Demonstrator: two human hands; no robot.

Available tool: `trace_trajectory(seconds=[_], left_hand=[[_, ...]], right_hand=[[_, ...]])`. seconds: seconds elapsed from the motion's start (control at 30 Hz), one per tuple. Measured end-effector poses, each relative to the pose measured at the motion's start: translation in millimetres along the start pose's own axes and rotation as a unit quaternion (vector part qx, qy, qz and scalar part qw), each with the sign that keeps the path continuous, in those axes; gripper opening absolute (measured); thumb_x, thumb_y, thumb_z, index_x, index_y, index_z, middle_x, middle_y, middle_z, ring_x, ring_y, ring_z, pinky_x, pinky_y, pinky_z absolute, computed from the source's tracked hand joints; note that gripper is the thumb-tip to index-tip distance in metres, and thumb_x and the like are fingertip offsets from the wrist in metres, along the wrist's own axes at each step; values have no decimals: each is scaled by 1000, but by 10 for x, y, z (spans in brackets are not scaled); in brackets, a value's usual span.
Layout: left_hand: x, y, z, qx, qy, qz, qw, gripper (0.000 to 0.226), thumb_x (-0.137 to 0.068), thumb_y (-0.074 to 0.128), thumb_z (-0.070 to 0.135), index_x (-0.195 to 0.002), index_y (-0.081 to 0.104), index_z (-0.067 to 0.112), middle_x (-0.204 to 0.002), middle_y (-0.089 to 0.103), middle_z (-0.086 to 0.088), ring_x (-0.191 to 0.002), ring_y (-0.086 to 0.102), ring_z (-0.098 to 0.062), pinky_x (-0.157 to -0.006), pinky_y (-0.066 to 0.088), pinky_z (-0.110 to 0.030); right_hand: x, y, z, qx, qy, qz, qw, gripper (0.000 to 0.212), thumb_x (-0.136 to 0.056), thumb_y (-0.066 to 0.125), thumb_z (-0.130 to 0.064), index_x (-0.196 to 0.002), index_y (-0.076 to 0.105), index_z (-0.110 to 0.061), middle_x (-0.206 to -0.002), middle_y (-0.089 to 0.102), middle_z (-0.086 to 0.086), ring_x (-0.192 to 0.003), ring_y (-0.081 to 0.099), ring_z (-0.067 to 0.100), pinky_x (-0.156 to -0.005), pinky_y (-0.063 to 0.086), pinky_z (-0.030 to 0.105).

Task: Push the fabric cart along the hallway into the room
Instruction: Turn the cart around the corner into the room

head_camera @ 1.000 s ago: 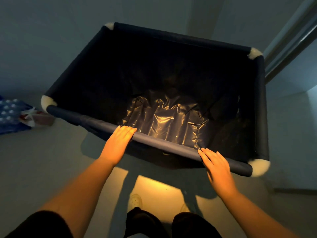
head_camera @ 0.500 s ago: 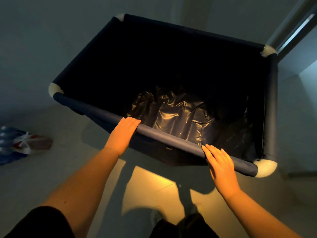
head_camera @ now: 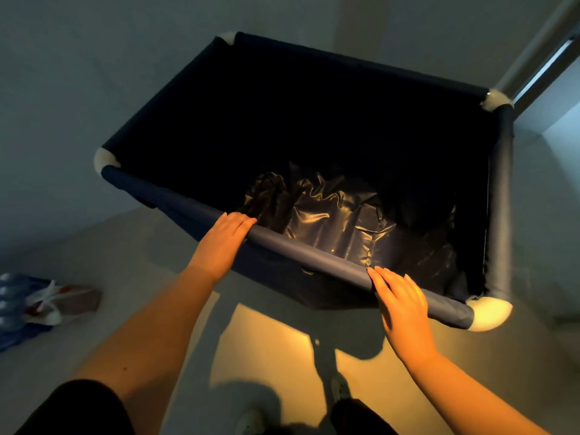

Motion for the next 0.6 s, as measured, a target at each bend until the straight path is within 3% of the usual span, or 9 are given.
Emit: trace_trajectory(seconds=[0.4,0.6], left_hand=[[14,-18,-990,-1,24,37,999,43,-82,62,-6,-124,53,-2,-120,58,-21,-112,53,-38,-103,35,-52],[261,-42,-1160,0,-2,52,999,41,-83,61,-4,-123,53,0,-119,58,-20,-111,52,-38,-103,35,-50]], right_hand=[[-468,324,-787,13,-23,49,998,61,-71,67,12,-128,53,-6,-124,59,14,-111,56,34,-99,37,49],[-552,436,-880,8,-70,52,996,60,-77,63,6,-133,47,-10,-128,55,11,-115,51,30,-104,28,41]])
Point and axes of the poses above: each hand's wrist, its own x-axis away from the middle knuckle, its own y-axis out of the palm, z = x × y, the point moved 3 cm from there along -x, towards the middle knuckle
